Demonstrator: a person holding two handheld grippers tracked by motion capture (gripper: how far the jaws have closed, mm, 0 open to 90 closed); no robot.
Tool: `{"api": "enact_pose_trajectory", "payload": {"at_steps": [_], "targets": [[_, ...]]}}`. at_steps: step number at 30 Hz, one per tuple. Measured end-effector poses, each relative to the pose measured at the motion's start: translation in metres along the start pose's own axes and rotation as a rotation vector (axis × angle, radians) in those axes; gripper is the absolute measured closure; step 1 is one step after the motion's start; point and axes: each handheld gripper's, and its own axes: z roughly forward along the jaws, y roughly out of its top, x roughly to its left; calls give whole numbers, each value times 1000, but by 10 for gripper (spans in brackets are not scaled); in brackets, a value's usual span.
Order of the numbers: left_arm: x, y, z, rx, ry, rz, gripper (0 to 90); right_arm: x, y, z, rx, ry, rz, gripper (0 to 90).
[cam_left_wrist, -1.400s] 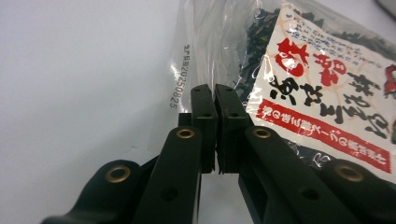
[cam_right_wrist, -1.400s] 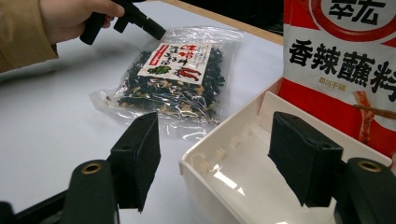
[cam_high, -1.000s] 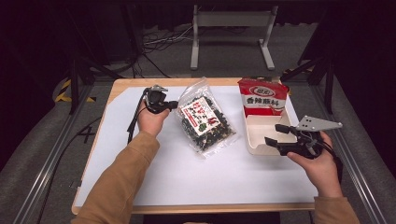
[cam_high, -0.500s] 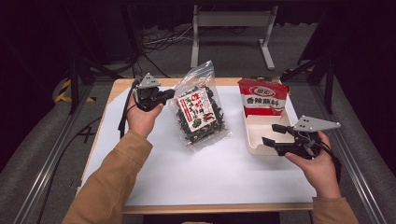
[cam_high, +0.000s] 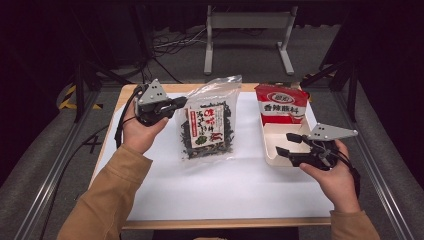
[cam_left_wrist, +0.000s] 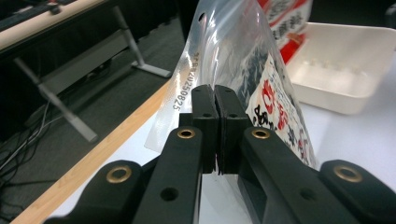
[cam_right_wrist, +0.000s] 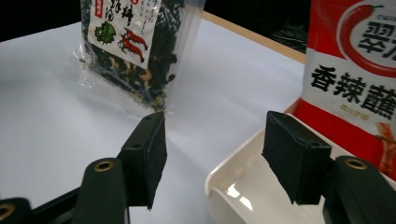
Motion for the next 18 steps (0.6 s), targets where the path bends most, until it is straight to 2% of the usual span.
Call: {"api": "enact_pose_trajectory", "payload": {"at_steps": [2,10,15,18], "targets": [[-2,1,-3,-7,-7,2,883,1,1,1,3,9,-3,403],[-15,5,-21,-42,-55,85,884,14,9,5,-3,55,-15,421],[-21,-2,-32,-112,-80,81,884,22,14,8,-9,83,-23,423],[-23,-5,-34,-133,-82,76,884,27,16,10,-9,98,-28,422]]}}
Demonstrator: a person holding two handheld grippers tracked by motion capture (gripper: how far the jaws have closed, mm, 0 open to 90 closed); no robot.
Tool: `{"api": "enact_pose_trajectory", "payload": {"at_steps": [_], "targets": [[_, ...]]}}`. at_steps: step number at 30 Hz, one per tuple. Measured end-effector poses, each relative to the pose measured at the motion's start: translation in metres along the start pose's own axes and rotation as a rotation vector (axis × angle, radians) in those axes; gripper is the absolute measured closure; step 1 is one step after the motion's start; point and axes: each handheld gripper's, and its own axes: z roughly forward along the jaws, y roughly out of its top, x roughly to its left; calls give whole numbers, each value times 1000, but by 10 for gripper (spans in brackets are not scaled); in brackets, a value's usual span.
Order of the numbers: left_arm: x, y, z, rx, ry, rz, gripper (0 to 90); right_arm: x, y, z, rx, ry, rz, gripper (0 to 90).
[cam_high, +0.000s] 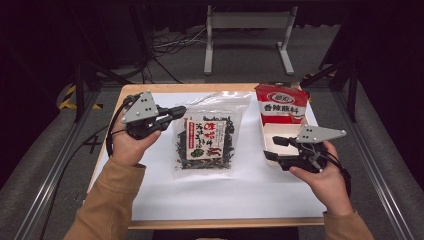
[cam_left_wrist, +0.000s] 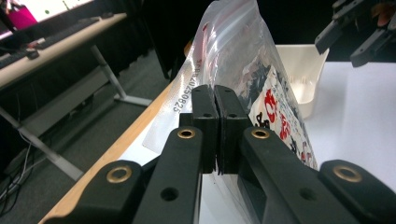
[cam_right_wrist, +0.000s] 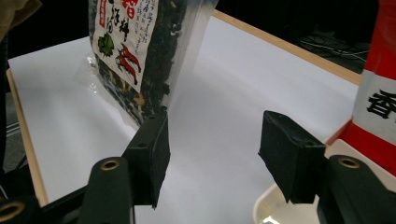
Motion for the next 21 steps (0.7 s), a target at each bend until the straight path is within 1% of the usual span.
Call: {"api": "enact_pose_trajectory", "payload": {"at_steps": [1,3,5,8,15,19,21], "targets": [[-1,-1,-1,-7,3,5,884,1,1,1,-1,6,-1,422],[-2,-3,-3,-17,-2,2,884,4,3,3,-4,18,-3,421],[-3,-3,-4,-17,-7,7,885,6,4,6,-5,34,-1,420],[-6,-2,-5,-32,-12,16,886,8,8,12,-9,64,5,416],[-15,3,-8,-59,-41,30,886,12,11,27,-15,122,39,407],[-21,8,-10,-78,-53,41,886,14,11,37,-24,167,67,394],[-23,9,-10,-84,-62,43,886,17,11,44,-36,209,83,387]]}}
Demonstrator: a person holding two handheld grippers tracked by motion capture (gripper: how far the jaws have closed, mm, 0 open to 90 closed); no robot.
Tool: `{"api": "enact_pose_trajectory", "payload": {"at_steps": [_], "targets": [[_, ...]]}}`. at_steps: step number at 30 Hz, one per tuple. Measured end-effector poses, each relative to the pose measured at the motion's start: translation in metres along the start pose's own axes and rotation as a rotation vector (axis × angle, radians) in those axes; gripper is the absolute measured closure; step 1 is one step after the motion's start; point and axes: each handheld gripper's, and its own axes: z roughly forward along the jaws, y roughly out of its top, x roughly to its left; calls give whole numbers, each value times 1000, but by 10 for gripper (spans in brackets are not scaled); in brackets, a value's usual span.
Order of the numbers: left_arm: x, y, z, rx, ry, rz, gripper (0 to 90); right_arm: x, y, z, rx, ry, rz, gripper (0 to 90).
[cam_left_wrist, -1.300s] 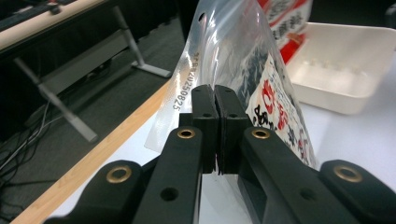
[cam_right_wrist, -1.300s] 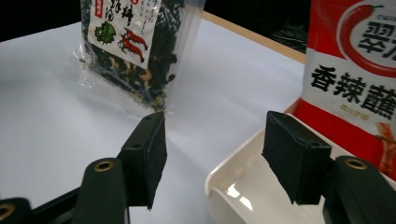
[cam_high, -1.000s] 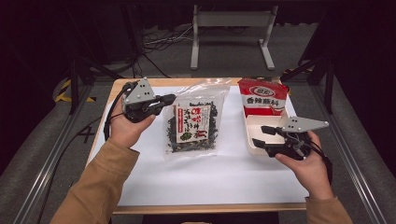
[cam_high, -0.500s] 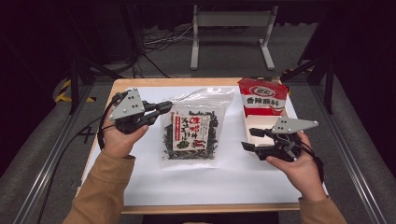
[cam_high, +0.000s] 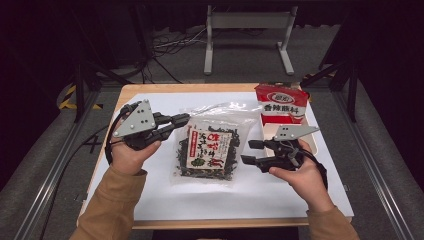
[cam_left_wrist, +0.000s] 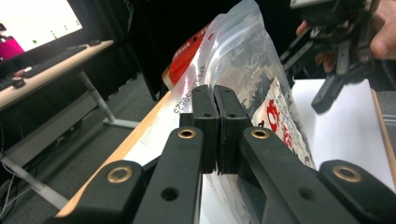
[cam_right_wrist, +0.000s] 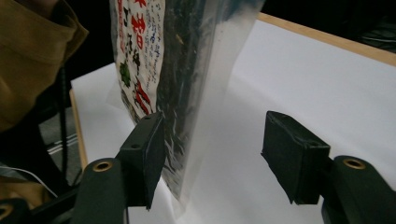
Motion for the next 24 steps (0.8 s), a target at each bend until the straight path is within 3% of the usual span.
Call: {"api": "enact_pose_trajectory", "payload": {"at_steps": [7,14,18,24], "targets": [[-3,0,3,-14,-17,-9,886,5,-2,21,1,61,2,386],[-4,-1,4,-16,-25,-19,885,10,-3,35,-27,92,-43,486],[-6,-1,3,-22,-26,-21,884,11,-3,39,-28,125,-55,632],[-6,-1,-1,-23,-26,-25,883,16,-1,40,-6,145,-85,671]]}}
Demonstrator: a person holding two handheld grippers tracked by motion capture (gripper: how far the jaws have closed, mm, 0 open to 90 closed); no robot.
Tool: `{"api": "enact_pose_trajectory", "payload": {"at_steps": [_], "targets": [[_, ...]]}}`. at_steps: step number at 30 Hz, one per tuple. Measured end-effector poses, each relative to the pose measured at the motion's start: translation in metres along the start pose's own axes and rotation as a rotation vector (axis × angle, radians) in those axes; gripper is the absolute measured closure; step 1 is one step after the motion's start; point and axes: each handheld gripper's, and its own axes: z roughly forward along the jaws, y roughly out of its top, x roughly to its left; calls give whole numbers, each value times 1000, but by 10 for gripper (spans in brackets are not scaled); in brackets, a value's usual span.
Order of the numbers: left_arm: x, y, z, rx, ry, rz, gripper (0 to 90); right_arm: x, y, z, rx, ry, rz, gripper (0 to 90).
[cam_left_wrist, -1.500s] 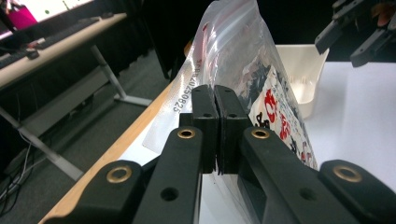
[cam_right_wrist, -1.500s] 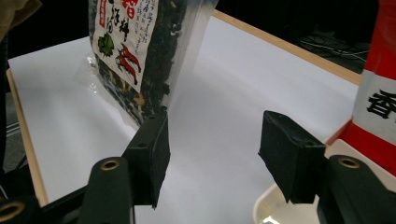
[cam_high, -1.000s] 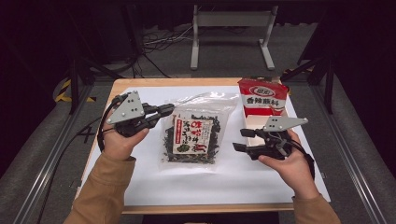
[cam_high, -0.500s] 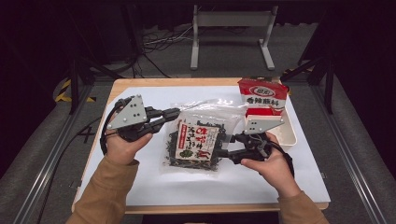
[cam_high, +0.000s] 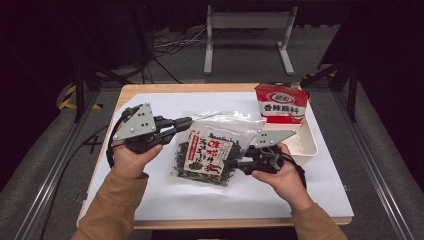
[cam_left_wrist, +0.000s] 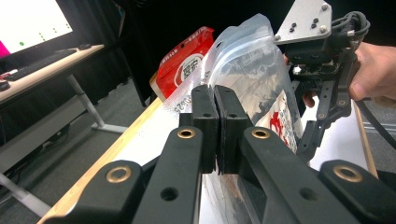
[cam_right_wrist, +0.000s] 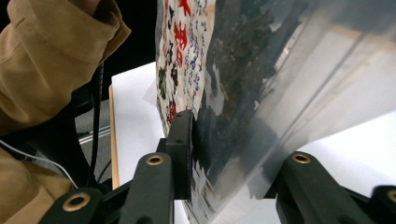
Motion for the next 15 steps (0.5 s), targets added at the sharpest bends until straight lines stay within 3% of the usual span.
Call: {"api": "enact_pose_trajectory", "payload": {"at_steps": [5,15], "targets": [[0,-1,-1,-4,-3,-8,881,1,1,1,9,-6,-13,684],[5,-6,-5,5,-6,-66,868,2,4,1,19,16,-13,726]]}}
